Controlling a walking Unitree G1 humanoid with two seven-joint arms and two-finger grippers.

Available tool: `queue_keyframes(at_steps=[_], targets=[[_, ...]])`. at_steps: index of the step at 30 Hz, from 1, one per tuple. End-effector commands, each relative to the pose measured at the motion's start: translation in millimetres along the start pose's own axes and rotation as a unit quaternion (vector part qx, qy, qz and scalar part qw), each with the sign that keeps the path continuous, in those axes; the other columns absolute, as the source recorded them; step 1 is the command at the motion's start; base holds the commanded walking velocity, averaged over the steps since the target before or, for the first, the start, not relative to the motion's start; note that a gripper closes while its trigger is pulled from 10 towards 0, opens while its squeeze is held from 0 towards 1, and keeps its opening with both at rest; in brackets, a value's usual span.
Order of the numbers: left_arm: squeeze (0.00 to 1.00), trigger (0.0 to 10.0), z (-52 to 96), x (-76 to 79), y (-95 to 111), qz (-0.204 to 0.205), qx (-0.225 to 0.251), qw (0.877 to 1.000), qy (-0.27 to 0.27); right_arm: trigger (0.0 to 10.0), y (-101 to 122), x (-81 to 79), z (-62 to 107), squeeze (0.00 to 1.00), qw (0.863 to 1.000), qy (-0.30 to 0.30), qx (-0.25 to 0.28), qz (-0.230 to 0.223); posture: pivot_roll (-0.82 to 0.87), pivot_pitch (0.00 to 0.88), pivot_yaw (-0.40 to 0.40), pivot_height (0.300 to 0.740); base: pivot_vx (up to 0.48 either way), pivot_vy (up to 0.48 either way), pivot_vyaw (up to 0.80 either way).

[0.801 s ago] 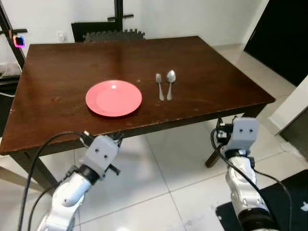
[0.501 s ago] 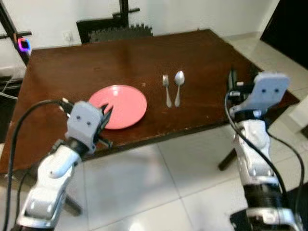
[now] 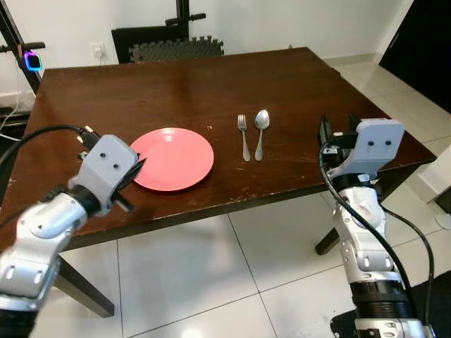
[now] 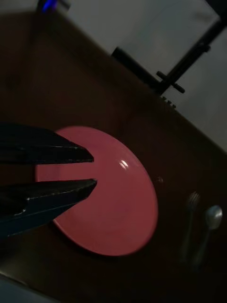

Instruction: Setting the table

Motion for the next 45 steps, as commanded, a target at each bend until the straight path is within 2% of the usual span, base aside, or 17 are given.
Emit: queue_keyframes(at_steps=[1,2,5,9,20,21,22,26,30,35,37,38,41,42,43,44,45], targets=[[0.00,10.0,-1.1,8.4,-3,-0.043,-0.001,0.998,-0.036,10.0,-1,3.4,2.4,0.00,1.000,-0.004,-0.007,-0.001,0.08,0.084,0.036,0.740,0.000,0.000,0.00],[1.00,10.0,3.6,17.5,-14,-0.119,-0.010,0.988,-0.093,10.0,-2,3.6,3.5,0.00,1.000,-0.005,-0.011,-0.003,0.08,0.089,0.038,0.740,0.000,0.000,0.00],[1.00,10.0,5.5,21.3,-18,-0.130,-0.013,0.985,-0.111,10.0,-2,3.6,3.9,0.00,1.000,-0.005,-0.012,-0.004,0.08,0.090,0.037,0.740,0.000,0.000,0.00],[1.00,10.0,6.2,40.2,-39,-0.193,-0.023,0.970,-0.146,10.0,-4,0.0,6.3,0.00,1.000,-0.003,-0.022,-0.008,0.08,0.106,0.040,0.740,0.000,0.000,0.00],[1.00,10.0,-13.1,53.1,-50,-0.202,-0.014,0.964,-0.170,10.0,-3,-16.2,3.6,0.00,0.999,0.017,-0.028,-0.022,0.06,0.150,0.056,0.740,0.000,0.000,0.00],[0.20,10.0,-14.2,49.9,-49,-0.206,-0.008,0.964,-0.167,10.0,-2,-18.2,3.0,0.00,0.999,0.020,-0.026,-0.023,0.06,0.150,0.056,0.740,0.000,0.000,0.00],[0.00,10.0,-15.4,45.2,-47,-0.208,-0.004,0.965,-0.159,10.0,-1,-20.1,2.4,0.00,0.999,0.022,-0.024,-0.025,0.06,0.150,0.056,0.740,0.000,0.000,0.00],[0.00,10.0,-15.2,31.7,-44,-0.217,0.004,0.966,-0.138,10.0,2,-27.8,0.1,0.00,0.999,0.032,-0.022,-0.034,0.07,0.153,0.072,0.740,0.000,0.000,0.00],[0.00,10.0,-6.9,10.3,-39,-0.207,0.007,0.973,-0.098,10.0,7,-50.2,-4.9,0.00,0.996,0.073,-0.018,-0.057,0.08,0.154,0.074,0.740,0.000,0.000,0.00],[0.00,10.0,4.0,-17.0,-41,-0.087,-0.015,0.996,-0.019,10.0,10,-87.3,-4.8,0.00,0.982,0.157,-0.032,-0.104,0.09,0.152,0.073,0.740,0.000,0.000,0.00],[0.00,10.0,6.4,-21.3,-44,-0.064,-0.022,0.998,0.001,10.0,10,-95.6,-3.3,0.00,0.976,0.172,-0.041,-0.126,0.10,0.153,0.065,0.740,0.000,0.000,0.00],[0.00,10.0,10.7,-25.7,-48,-0.018,-0.032,0.999,0.036,10.0,5,-117.0,1.0,0.00,0.955,0.204,-0.080,-0.200,0.11,0.147,0.056,0.740,0.000,0.000,0.00],[0.00,10.0,14.5,-28.3,-53,0.034,-0.048,0.996,0.067,10.0,4,-128.5,2.8,0.00,0.949,0.216,-0.089,-0.213,0.11,0.144,0.055,0.740,0.000,0.000,0.00],[0.00,10.0,14.5,-28.3,-53,0.034,-0.048,0.996,0.067,10.0,4,-128.5,2.8,0.00,0.949,0.216,-0.089,-0.213,0.11,0.144,0.055,0.740,0.000,0.000,0.00],[0.00,10.0,16.6,-26.5,-54,-0.009,-0.051,0.997,0.055,10.0,5,-129.7,2.6,0.00,0.949,0.217,-0.087,-0.212,0.11,0.141,0.045,0.740,0.000,0.000,0.00],[0.00,10.0,18.8,-12.2,-53,-0.092,-0.044,0.995,-0.007,10.0,7,-129.9,1.8,0.00,0.949,0.219,-0.083,-0.213,0.12,0.145,0.041,0.740,0.000,0.000,0.00],[0.00,10.0,19.2,-7.6,-53,-0.108,-0.042,0.993,-0.023,10.0,7,-129.7,1.4,0.00,0.949,0.219,-0.082,-0.213,0.12,0.145,0.041,0.740,0.000,0.000,0.00]])
Point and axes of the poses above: a point about 5 cm out from each wrist's last joint towards the gripper, its own z axis pointing back from the gripper into the wrist, its own y axis along the axis of the wrist's last joint, x = y × z, the point moved 1 cm from there along -z, pointing out of the wrist towards the gripper, and after that the axes turned 9 degrees about -z, right-handed, at the moved point
